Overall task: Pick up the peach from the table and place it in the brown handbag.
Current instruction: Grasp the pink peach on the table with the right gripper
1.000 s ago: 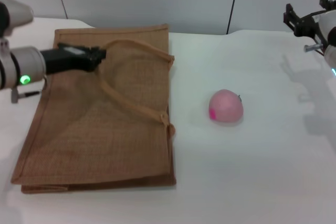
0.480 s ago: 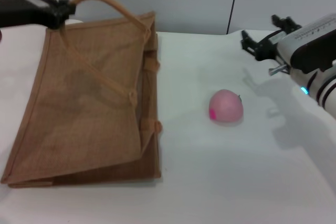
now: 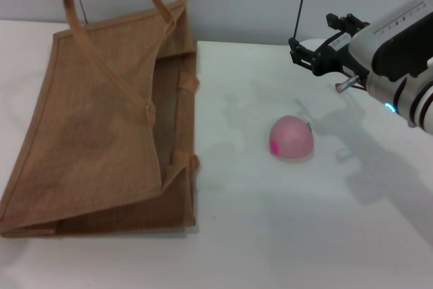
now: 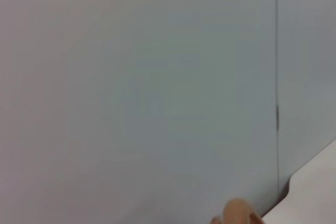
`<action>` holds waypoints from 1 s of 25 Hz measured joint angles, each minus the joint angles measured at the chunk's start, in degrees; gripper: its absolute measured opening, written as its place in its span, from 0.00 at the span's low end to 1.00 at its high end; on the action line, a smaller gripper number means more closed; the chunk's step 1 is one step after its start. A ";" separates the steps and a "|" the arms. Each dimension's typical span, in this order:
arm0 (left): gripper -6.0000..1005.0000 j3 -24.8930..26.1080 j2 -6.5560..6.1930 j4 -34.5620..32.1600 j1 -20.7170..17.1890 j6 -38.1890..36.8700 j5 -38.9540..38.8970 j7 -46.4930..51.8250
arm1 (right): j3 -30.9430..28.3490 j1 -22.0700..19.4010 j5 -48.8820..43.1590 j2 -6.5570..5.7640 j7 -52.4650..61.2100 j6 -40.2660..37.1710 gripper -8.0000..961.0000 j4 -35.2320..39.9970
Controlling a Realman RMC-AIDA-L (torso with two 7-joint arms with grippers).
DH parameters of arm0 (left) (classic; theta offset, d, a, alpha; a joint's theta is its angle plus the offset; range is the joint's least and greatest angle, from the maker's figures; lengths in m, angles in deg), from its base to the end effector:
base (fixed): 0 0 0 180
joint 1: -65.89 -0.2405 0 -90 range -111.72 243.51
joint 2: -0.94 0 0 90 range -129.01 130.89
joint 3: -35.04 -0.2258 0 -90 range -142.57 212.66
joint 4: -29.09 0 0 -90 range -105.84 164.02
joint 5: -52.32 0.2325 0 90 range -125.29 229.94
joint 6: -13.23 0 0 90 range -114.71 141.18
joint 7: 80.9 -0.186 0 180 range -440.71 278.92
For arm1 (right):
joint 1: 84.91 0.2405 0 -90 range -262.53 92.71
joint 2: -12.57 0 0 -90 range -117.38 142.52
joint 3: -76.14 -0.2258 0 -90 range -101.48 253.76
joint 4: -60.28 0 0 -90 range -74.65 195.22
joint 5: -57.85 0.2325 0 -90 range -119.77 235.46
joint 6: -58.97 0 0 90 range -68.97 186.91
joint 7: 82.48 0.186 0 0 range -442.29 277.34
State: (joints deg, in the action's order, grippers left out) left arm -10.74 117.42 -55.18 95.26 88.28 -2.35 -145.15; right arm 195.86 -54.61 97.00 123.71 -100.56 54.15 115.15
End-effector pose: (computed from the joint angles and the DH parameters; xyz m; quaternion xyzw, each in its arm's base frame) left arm -0.1660 0.4317 0.1549 -0.8839 -0.1962 -0.1196 0.4073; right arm 0.1611 0.4505 -0.0773 -0.8642 0.1503 0.1297 0.4624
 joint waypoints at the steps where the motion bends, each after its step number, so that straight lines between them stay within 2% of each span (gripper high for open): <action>1: 0.13 -0.01 0.01 -0.45 0.59 0.43 0.27 0.28 | -0.73 -0.62 -0.68 -0.30 -0.29 1.88 0.85 1.79; 5: 0.13 -0.04 0.03 -2.29 1.92 1.90 0.53 1.13 | -4.03 -1.85 -3.97 -0.61 -1.66 11.81 0.85 8.24; 9: 0.13 -0.40 0.10 -3.46 2.07 2.20 0.56 1.81 | -8.48 -2.08 -5.66 -0.78 -4.56 28.36 0.85 15.54; 13: 0.13 -0.46 0.10 -4.42 2.10 2.45 0.59 2.09 | -10.74 -2.23 -5.50 -0.78 -6.80 38.42 0.86 19.83; 19: 0.13 -0.26 0.07 -4.54 3.29 2.70 1.88 2.14 | -12.54 -1.18 -5.36 -0.21 -7.80 51.46 0.86 22.75; 25: 0.13 -0.48 0.08 -4.28 3.53 2.75 2.28 2.22 | -12.81 1.50 -5.15 1.06 -7.93 59.31 0.86 22.45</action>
State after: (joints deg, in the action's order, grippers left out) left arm -11.22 117.50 -59.46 98.78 91.03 -0.06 -142.94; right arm 183.05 -53.12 91.85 124.77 -108.49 113.46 137.60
